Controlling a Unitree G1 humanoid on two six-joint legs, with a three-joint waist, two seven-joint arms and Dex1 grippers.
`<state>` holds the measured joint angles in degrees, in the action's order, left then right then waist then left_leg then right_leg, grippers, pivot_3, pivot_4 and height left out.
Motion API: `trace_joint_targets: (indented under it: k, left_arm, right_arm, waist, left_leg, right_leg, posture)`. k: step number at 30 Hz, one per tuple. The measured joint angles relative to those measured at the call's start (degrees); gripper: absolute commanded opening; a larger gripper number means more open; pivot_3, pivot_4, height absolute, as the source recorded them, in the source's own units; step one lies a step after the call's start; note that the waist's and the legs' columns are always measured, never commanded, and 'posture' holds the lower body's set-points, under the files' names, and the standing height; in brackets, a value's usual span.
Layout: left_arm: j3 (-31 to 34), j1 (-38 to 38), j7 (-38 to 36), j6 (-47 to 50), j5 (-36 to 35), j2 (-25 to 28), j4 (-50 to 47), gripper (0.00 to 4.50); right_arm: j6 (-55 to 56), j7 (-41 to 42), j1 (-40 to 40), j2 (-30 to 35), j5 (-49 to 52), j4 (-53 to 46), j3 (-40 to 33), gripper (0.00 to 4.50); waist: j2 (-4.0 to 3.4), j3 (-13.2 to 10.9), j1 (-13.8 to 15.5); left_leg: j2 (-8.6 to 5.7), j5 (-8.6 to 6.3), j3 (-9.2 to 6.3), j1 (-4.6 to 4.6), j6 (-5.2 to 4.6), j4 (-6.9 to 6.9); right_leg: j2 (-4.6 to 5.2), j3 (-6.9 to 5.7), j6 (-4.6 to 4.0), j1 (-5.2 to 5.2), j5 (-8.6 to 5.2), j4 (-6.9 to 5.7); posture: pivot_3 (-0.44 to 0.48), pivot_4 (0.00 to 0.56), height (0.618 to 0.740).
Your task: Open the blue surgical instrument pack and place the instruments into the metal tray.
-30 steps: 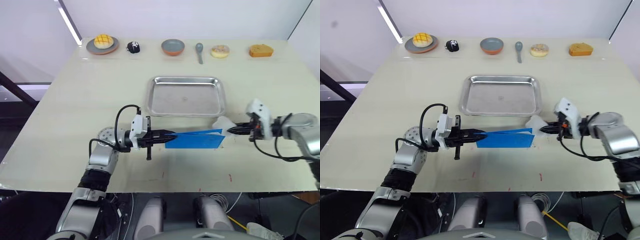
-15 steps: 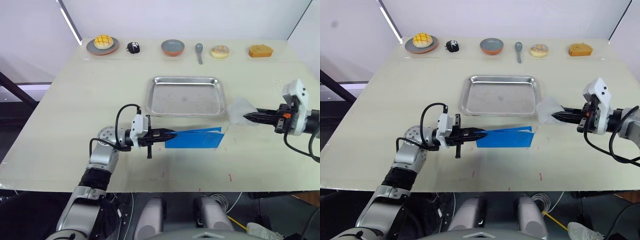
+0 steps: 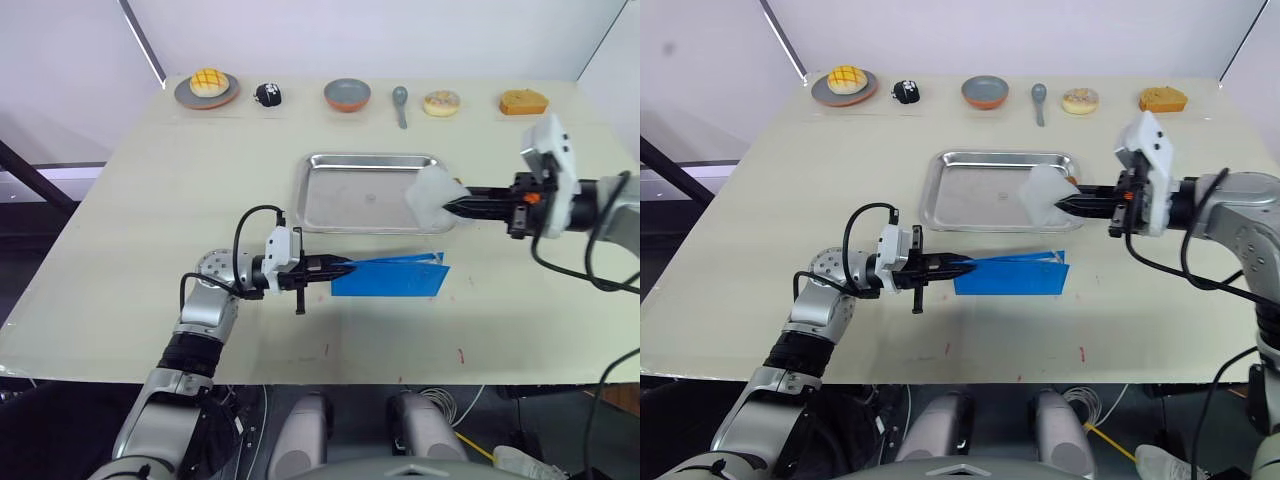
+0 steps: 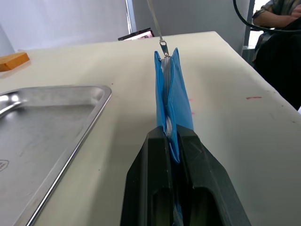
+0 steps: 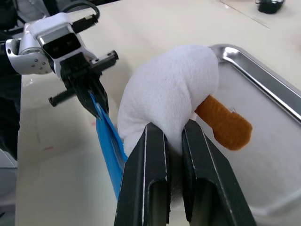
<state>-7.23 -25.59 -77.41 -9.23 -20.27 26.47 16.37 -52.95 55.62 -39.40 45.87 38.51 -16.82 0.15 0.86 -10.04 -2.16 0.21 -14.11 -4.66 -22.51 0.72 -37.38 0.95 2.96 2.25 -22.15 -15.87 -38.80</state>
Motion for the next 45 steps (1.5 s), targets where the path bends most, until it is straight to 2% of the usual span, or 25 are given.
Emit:
trace_joint_targets:
  k: [9,19,29,38,42,45]
  left_arm:
    - [-0.21,0.91,1.12,-0.18,0.33,0.03,-1.27,0.0]
    - [-0.33,1.28,1.48,-1.94,0.49,-0.12,-0.97,0.0]
    - [-0.17,1.16,1.81,-2.98,0.49,-0.34,0.21,0.0]
    - [-0.18,0.84,2.68,-4.06,0.76,-1.21,1.68,0.0]
    - [-0.23,0.45,2.68,-4.11,0.89,-1.28,2.22,0.0]
    - [-0.28,0.32,2.86,-4.17,1.13,-1.52,2.42,0.0]
  right_arm:
    - [3.24,-1.87,-5.32,-9.19,-6.11,4.15,9.62,0.06]
    - [5.17,-3.92,-8.7,-17.68,-10.58,8.57,12.97,0.06]
    - [5.39,-4.36,-8.69,-19.21,-11.5,8.36,13.0,0.06]
    - [2.24,-6.09,-7.34,-19.11,-10.26,4.15,12.24,0.06]
    - [1.18,-6.2,-6.1,-17.65,-9.09,1.37,11.5,0.06]
    - [-0.03,-6.85,-1.11,-14.01,-7.98,-5.12,9.85,0.06]
  waist:
    - [0.0,0.0,0.0]
    - [-0.01,0.01,-0.02]
    - [-0.02,0.02,-0.12]
    - [-0.04,0.03,-0.06]
    - [-0.03,0.03,-0.03]
    - [-0.02,0.04,0.07]
  left_leg:
    - [-0.01,0.0,-0.24,-0.02,0.0,-0.01]
    - [-0.02,0.0,-0.34,-0.02,0.0,0.0]
    - [-0.02,0.0,-0.34,-0.01,0.0,0.01]
    - [-0.04,0.0,-0.36,-0.02,0.0,0.02]
    - [-0.05,0.0,-0.37,-0.02,0.0,0.02]
    - [-0.05,0.0,-0.43,-0.06,0.0,0.04]
  right_leg:
    - [0.01,-0.03,0.0,-0.02,0.0,-0.01]
    - [0.02,-0.05,-0.01,-0.03,0.01,-0.02]
    - [0.03,-0.04,-0.01,-0.04,0.01,-0.02]
    - [0.04,-0.06,-0.01,-0.03,0.01,-0.01]
    - [0.05,-0.08,-0.01,-0.03,0.0,0.0]
    - [0.05,-0.15,-0.01,-0.02,0.0,0.04]
  posture:
    - [0.0,0.15,0.74]
    - [0.0,0.15,0.74]
    - [0.0,0.15,0.74]
    - [0.0,0.15,0.74]
    - [0.0,0.15,0.74]
    - [0.0,0.15,0.74]
